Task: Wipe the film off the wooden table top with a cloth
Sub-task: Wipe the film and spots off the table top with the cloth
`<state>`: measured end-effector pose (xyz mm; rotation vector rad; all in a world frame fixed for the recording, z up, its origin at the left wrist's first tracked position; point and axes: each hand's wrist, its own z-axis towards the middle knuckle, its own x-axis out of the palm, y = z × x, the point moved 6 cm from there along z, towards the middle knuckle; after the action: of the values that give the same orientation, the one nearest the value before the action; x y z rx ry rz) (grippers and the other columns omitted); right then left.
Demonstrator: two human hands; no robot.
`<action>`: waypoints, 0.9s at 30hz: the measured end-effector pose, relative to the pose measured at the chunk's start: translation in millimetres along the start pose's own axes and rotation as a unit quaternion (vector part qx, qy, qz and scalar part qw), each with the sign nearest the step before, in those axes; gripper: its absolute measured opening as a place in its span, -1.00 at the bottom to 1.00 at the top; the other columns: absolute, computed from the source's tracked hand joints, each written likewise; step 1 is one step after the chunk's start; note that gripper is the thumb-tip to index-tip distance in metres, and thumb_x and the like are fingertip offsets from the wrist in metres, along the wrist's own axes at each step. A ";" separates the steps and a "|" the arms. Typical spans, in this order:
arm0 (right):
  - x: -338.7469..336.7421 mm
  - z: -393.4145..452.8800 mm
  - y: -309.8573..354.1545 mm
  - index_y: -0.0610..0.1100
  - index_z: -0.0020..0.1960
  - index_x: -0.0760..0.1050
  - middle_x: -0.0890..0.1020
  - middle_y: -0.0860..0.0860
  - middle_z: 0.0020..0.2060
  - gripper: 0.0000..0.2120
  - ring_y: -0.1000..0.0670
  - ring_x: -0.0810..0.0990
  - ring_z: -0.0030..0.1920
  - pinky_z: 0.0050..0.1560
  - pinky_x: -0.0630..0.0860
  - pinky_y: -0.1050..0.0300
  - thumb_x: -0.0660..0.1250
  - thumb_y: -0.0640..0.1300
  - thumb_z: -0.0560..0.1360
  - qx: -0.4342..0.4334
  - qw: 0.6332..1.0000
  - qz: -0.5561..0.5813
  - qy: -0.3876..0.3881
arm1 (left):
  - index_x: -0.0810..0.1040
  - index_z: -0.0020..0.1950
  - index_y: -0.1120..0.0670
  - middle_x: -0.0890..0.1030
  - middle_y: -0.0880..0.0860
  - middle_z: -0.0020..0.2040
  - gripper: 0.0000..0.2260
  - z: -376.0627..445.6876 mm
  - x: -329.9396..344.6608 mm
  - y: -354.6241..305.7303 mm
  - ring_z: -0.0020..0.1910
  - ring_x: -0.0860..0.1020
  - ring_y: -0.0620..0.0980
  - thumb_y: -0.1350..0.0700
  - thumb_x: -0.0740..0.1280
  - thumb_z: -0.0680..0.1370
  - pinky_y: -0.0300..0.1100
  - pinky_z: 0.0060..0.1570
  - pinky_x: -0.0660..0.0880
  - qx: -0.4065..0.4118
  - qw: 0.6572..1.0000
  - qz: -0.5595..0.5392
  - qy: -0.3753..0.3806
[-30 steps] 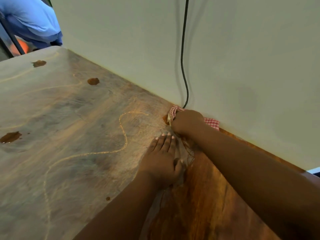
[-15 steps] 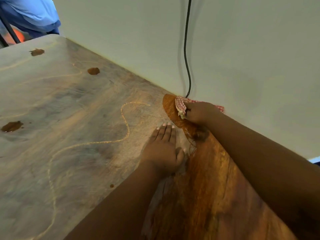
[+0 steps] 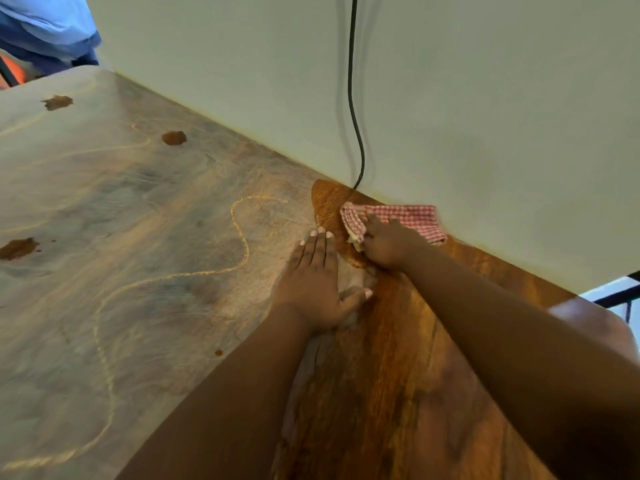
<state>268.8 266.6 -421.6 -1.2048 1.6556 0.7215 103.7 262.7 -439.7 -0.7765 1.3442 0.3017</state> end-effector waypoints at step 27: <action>48.1 -113.5 36.9 0.22 0.52 -0.19 -0.06 0.11 0.54 -0.48 -0.12 -0.10 0.53 0.44 -0.03 -0.14 -0.14 0.16 0.60 -0.109 0.994 0.022 -0.012 | -0.26 0.55 0.14 -0.24 0.12 0.56 0.21 -37.8 -9.5 60.8 0.52 -0.28 0.03 -0.69 -0.15 0.17 -0.05 0.44 -0.32 -0.012 0.994 0.078 0.078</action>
<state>191.6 163.7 -423.5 -1.3091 1.6178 0.9611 35.7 283.9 -451.6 -0.7292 1.5554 0.3872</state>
